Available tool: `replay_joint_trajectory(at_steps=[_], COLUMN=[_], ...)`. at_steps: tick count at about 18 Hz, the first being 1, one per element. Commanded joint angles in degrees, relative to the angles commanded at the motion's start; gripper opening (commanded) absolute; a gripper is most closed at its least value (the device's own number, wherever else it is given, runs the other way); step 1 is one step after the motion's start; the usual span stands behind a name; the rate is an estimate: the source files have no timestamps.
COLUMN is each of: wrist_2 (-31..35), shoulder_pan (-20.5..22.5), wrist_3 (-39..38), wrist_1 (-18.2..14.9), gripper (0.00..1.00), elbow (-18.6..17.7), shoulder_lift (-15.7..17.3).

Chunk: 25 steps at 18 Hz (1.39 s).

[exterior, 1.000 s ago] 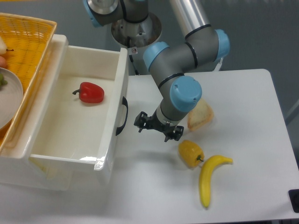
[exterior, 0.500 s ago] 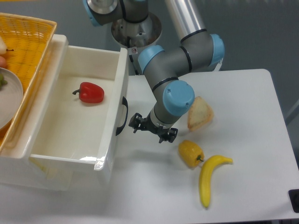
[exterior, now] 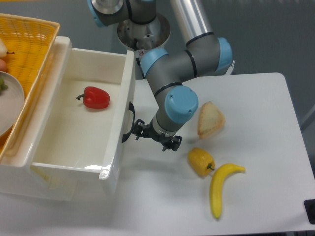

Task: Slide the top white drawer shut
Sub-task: 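Push the drawer front with the gripper, sliding the drawer into the unit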

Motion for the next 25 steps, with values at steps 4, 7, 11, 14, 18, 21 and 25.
replay_joint_trajectory(at_steps=[4, 7, 11, 14, 18, 21, 25], wrist_2=[0.0, 0.0, 0.0, -0.09, -0.88, -0.88, -0.88], shoulder_pan=[-0.44, -0.53, -1.23, -1.41, -1.93, -2.2, -3.08], wrist_3=[0.0, 0.0, 0.0, 0.0, -0.09, -0.09, -0.18], wrist_1=[0.0, -0.09, -0.18, -0.18, -1.05, -1.93, -2.64], gripper=[1.0, 1.0, 1.0, 1.0, 1.0, 1.0, 1.0], elbow=[0.0, 0.0, 0.0, 0.0, 0.09, 0.09, 0.09], shoulder_lift=[0.26, 0.35, 0.7, 0.79, 1.32, 1.93, 2.46])
